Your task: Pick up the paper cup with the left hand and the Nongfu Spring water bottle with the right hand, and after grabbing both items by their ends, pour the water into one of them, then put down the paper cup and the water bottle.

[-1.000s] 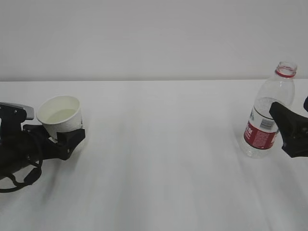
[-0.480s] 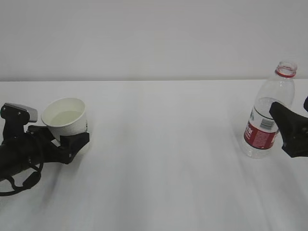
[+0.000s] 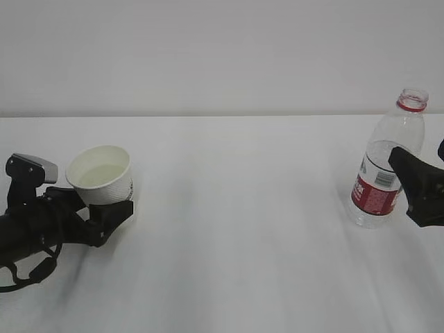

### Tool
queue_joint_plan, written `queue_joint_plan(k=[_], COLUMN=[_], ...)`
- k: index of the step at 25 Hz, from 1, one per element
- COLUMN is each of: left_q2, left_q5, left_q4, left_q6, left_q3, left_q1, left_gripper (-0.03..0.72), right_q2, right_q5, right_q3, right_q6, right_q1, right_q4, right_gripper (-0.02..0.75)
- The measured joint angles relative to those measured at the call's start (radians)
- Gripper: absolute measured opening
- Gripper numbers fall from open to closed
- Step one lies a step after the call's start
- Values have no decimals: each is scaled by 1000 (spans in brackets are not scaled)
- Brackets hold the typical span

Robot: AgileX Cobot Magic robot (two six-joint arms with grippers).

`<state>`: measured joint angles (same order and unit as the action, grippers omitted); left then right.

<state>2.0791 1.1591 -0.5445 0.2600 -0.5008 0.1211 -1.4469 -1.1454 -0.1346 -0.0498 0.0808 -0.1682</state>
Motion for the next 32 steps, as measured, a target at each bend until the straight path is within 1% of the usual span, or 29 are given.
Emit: queue_joint_plan(k=[6, 18, 24, 32], left_q2=[0, 0, 0, -72], left_q5=[0, -2, -2, -2], left_q4=[-1, 18, 31, 48], left_q6=[2, 2, 2, 2], left_q3=[41, 49, 106, 138], left_q1=[0, 0, 0, 0], left_gripper=[692, 692, 686, 670], right_q2=[0, 0, 0, 0], right_q5=[0, 0, 0, 0], right_q3=[0, 0, 0, 0], right_q6=[0, 0, 0, 0], right_q1=[0, 0, 0, 0], right_q4=[0, 0, 0, 0], right_gripper=[568, 568, 568, 568])
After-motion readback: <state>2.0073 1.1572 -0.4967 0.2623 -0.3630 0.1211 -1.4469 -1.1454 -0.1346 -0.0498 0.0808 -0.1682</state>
